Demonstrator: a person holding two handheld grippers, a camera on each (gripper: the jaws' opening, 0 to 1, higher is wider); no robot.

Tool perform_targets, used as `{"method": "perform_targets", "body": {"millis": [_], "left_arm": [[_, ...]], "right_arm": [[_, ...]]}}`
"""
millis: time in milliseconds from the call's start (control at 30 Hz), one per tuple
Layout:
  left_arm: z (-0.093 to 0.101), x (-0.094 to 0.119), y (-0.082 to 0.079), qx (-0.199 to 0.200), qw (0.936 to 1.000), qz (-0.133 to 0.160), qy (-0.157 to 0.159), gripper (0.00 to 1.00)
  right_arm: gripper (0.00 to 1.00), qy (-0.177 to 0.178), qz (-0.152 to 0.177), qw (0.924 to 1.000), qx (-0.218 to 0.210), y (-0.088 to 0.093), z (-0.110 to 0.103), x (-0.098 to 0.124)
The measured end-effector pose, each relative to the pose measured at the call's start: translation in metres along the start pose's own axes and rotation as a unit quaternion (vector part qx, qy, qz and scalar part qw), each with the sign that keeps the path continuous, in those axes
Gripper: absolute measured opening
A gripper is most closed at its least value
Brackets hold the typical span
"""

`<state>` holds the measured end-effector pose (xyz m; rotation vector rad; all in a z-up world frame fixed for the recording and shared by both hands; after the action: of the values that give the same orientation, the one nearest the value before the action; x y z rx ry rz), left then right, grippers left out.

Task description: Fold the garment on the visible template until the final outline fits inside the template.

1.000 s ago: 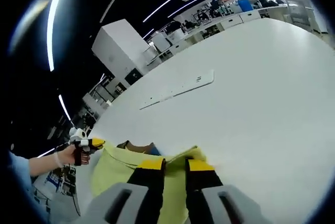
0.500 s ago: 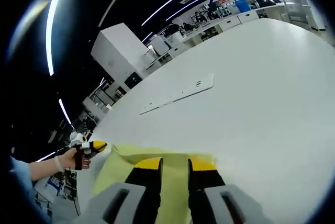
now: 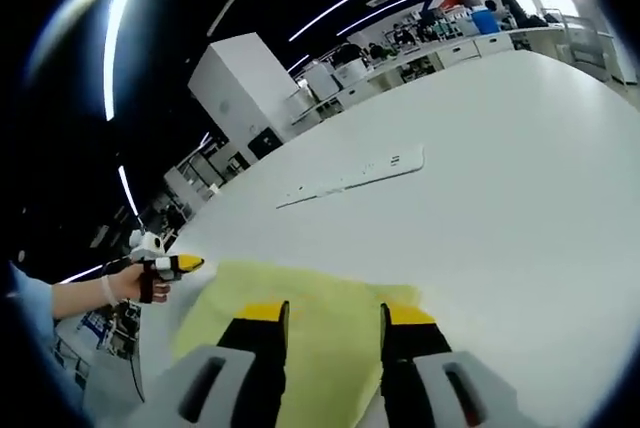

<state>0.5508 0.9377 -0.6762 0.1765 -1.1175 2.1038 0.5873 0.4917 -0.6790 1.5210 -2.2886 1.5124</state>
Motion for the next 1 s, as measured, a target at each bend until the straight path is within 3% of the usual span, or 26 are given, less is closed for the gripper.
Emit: {"method": "perform_targets", "body": {"millis": [100, 133, 200, 233, 267, 300, 433, 500, 600, 667, 800, 1000], "left_arm": [[0.004, 0.004, -0.001, -0.082, 0.9967, -0.002, 0.0, 0.0], [0.008, 0.006, 0.001, -0.114, 0.9933, -0.007, 0.019, 0.0], [0.013, 0.009, 0.003, -0.125, 0.9916, -0.014, 0.032, 0.0], [0.016, 0.011, 0.004, -0.14, 0.9883, -0.019, 0.058, 0.0], [0.017, 0.011, 0.005, -0.135, 0.9895, -0.013, 0.051, 0.0], [0.016, 0.012, 0.005, -0.161, 0.9861, -0.014, 0.038, 0.0], [0.02, 0.012, 0.01, -0.15, 0.986, -0.029, 0.067, 0.0], [0.022, 0.013, 0.013, -0.183, 0.9803, -0.035, 0.065, 0.0], [0.028, 0.013, 0.017, -0.161, 0.9812, -0.046, 0.095, 0.0], [0.031, 0.013, 0.018, -0.19, 0.9756, -0.054, 0.096, 0.09], [0.036, 0.016, 0.02, -0.193, 0.9745, -0.054, 0.101, 0.42], [0.044, 0.026, 0.025, -0.201, 0.9706, -0.061, 0.117, 0.69]], "right_arm": [[0.37, -0.002, 0.004, 1.0, 0.002, 0.003, -0.002, 0.003], [0.37, -0.003, 0.005, 1.0, 0.0, 0.004, -0.003, 0.004], [0.37, -0.005, 0.007, 1.0, -0.002, 0.006, -0.005, 0.006], [0.36, -0.005, 0.007, 1.0, -0.001, 0.008, -0.006, 0.007], [0.36, -0.006, 0.007, 1.0, 0.0, 0.009, -0.006, 0.007], [0.36, -0.006, 0.006, 1.0, -0.001, 0.01, -0.007, 0.009], [0.35, -0.007, 0.003, 1.0, 0.001, 0.015, -0.01, 0.014], [0.35, -0.01, 0.004, 0.9999, -0.001, 0.016, -0.01, 0.017], [0.37, -0.011, 0.003, 0.9999, 0.005, 0.017, -0.013, 0.021], [0.41, -0.013, 0.0, 0.9998, 0.016, 0.018, -0.015, 0.025], [0.52, -0.014, -0.009, 0.9992, 0.036, 0.021, -0.018, 0.032], [0.73, -0.018, -0.015, 0.9976, 0.065, 0.028, -0.023, 0.042]]}}
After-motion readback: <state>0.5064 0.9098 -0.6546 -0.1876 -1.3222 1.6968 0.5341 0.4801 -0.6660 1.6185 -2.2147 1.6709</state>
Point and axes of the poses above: the point that each gripper's makers call its tool centre point, and the gripper's own axes: x roughly backward along the fingers, z roughly to its right, y roughly out of its underside, the point moved 10 cm from there along x, roughly backward along the fingers
